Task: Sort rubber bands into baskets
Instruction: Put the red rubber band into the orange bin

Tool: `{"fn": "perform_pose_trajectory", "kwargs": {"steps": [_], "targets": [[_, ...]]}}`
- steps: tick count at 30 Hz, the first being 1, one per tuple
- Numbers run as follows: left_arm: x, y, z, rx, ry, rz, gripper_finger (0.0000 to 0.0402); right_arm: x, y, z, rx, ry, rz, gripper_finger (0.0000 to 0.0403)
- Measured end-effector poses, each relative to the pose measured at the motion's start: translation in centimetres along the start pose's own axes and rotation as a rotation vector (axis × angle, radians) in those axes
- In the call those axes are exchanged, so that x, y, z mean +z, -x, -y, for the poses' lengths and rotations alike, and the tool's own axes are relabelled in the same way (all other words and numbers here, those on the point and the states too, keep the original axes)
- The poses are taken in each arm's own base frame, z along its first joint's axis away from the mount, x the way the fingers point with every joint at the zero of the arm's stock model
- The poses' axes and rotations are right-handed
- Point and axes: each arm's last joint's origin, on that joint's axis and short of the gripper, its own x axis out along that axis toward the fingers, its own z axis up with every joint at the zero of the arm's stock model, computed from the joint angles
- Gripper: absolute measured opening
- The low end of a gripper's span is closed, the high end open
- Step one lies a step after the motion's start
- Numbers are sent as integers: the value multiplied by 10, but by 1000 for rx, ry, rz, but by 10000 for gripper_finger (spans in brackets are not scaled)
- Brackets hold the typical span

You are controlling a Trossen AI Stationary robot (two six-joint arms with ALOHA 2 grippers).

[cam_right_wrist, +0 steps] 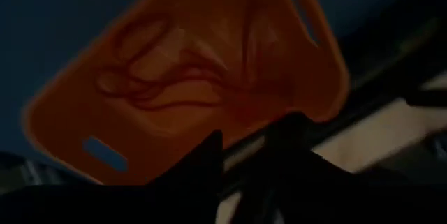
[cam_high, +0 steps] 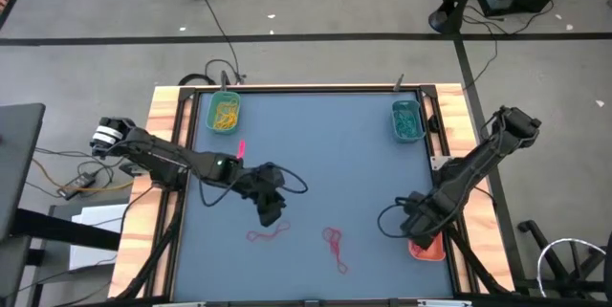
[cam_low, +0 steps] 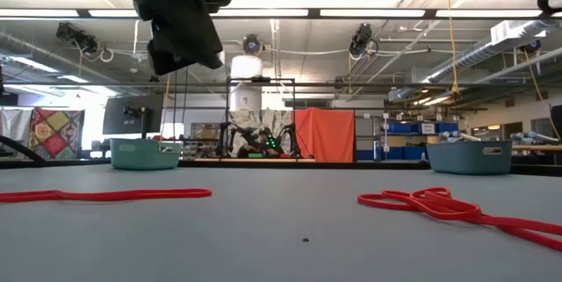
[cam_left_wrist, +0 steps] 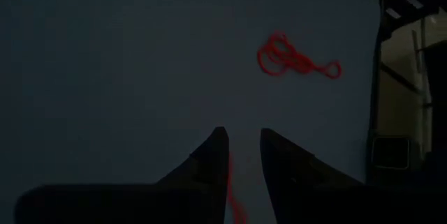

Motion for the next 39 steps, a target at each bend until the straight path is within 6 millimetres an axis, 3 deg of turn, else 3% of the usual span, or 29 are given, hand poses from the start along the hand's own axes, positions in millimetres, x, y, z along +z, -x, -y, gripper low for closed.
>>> {"fn": "perform_pose_trajectory", "kwargs": {"steps": [6, 10, 16, 24, 29, 39], "targets": [[-7, 0, 7, -12, 1, -17, 90, -4, 1, -3, 56, -48, 49, 190], [-16, -1, 11, 56, -29, -20, 90, -9, 4, -11, 184, -65, 166, 214], [-27, -11, 15, 97, -24, -58, 90, -16, 11, -27, 430, -46, 388, 219], [-69, -58, 20, 167, -25, -247, 90, -26, 15, -42, 606, 48, 574, 217], [-93, -78, 27, 193, 89, -307, 90, -30, 14, -41, 597, 94, 583, 217], [-106, -84, 35, 230, 80, -236, 87, -32, 13, -41, 588, 119, 581, 217]]}}
